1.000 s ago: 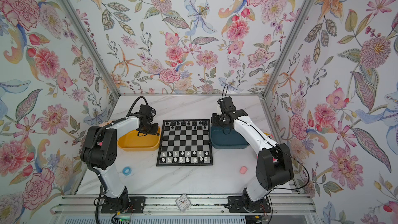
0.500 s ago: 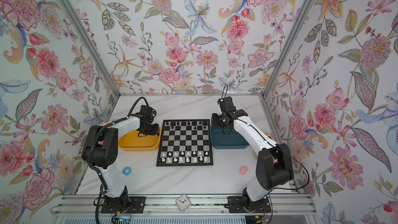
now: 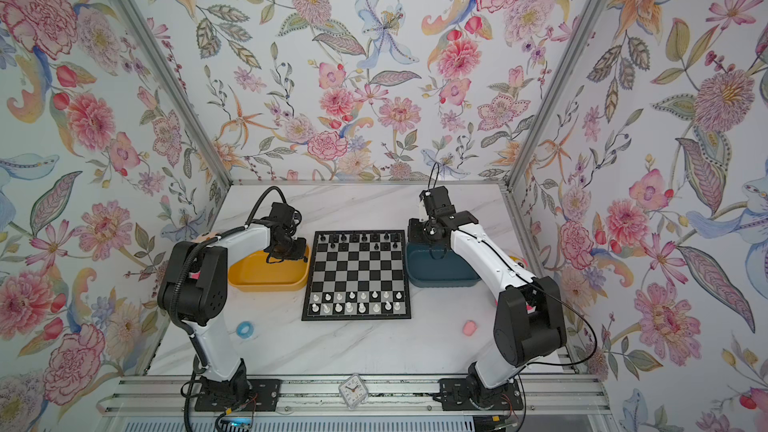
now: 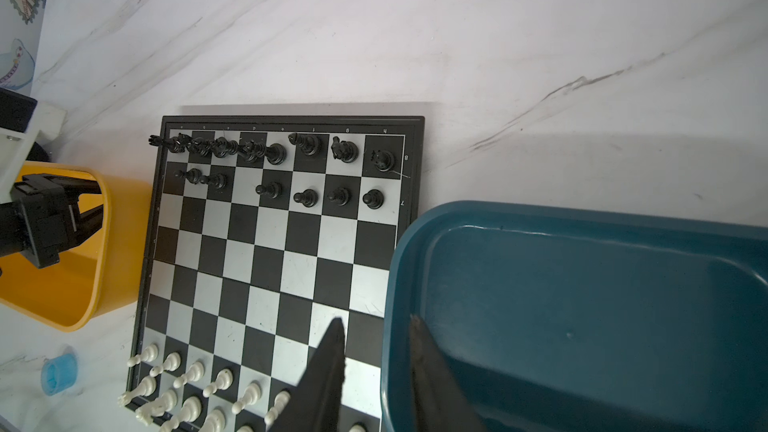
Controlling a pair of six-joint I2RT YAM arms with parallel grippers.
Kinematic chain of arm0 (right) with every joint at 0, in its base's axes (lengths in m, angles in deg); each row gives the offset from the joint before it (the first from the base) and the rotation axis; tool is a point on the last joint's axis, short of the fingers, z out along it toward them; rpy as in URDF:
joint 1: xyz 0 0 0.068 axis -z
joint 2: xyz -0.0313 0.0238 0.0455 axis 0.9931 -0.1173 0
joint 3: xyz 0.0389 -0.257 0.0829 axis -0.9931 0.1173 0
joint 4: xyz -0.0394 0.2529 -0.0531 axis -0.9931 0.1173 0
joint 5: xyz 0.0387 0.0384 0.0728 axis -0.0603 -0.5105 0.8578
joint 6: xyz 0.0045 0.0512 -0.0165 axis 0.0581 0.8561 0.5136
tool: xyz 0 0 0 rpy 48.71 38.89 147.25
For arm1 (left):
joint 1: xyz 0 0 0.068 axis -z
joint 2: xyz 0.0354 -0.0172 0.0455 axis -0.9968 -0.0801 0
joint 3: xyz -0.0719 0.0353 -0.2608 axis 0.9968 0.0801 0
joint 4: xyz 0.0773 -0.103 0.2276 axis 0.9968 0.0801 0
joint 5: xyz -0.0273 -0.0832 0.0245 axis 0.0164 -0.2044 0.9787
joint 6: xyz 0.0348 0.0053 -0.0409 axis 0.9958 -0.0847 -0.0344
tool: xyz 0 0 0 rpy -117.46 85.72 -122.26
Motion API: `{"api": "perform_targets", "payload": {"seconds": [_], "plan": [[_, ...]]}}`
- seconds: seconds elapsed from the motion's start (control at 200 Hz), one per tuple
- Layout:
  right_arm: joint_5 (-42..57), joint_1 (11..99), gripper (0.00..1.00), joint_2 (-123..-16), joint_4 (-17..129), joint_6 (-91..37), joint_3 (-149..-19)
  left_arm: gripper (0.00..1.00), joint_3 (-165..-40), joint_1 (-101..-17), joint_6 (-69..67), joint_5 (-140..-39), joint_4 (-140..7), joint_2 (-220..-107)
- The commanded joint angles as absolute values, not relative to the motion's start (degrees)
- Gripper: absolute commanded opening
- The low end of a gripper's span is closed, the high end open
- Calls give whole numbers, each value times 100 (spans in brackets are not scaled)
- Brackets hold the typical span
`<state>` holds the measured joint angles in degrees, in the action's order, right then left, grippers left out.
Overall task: Set up the chess pieces on the board
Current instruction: 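Lower the left gripper into the yellow tray and close on a black pawn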
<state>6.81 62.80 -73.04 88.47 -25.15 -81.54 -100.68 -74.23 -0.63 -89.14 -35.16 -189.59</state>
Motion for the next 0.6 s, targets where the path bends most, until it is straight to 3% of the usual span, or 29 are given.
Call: {"api": "perform_targets", "payload": {"seconds": [0.0,0.596], "plan": [[757,6322,29,-7371,8787,-2510,-8180,2,-10203,-7486,-106,-8893,-3406,-18943],[827,6313,28,-7228,8638,-2534,-8023,0,-10273,-7416,-176,-8532,-3092,-18067]]}}
